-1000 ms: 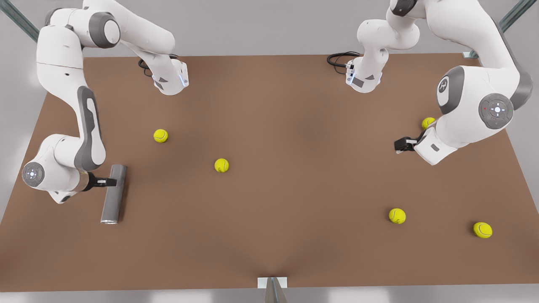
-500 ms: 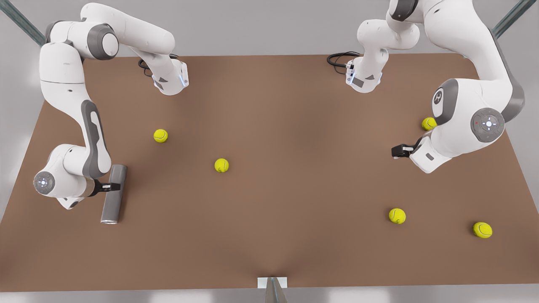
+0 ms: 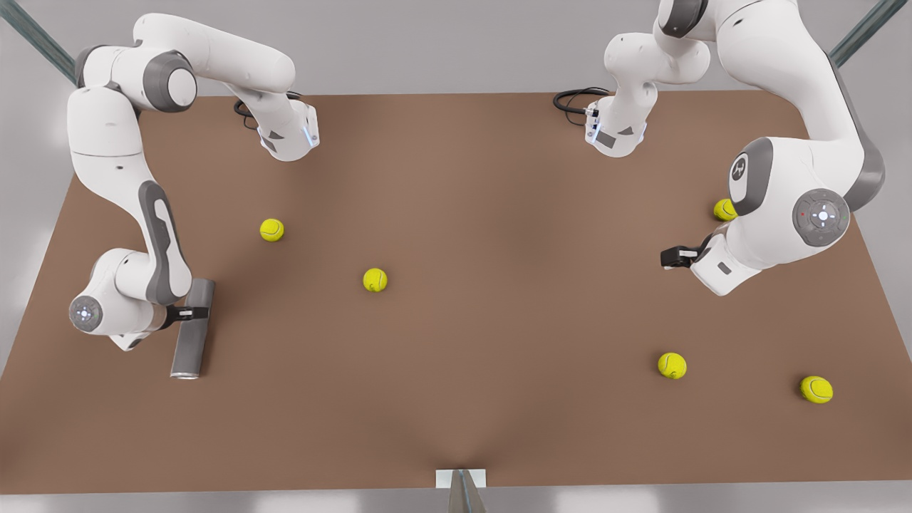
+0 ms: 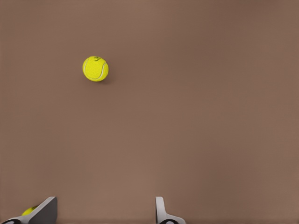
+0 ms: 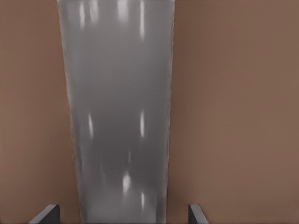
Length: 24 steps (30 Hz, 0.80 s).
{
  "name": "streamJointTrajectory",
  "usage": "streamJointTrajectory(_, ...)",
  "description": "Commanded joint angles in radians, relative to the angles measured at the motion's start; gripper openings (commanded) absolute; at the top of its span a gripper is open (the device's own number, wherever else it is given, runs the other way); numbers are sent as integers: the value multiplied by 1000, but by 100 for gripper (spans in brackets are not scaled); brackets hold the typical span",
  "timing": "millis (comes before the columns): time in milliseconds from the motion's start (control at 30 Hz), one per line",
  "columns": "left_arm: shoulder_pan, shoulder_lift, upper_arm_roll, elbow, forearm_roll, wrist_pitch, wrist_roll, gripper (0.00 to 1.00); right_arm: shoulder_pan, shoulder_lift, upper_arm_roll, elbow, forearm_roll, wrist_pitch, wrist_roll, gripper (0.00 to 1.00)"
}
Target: Put the tennis tube upright
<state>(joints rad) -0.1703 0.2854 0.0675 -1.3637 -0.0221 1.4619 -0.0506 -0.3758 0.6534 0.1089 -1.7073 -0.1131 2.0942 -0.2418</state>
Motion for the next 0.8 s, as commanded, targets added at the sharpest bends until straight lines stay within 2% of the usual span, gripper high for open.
streamJointTrajectory(0, 0, 0, 0, 0, -1, 0, 0, 100, 2, 0, 0, 0, 0, 0, 1, 100)
streamJointTrajectory(633, 2, 14, 0, -2, -2, -3, -2, 100, -2, 57, 0, 9, 1, 29, -2, 100)
streamJointTrajectory(667, 2, 14, 0, -2, -2, -3, -2, 100, -2, 57, 0, 9, 1, 29, -28, 90)
streamJointTrajectory(767, 2, 14, 0, -2, -2, -3, -2, 100, -2, 57, 0, 9, 1, 29, -28, 89)
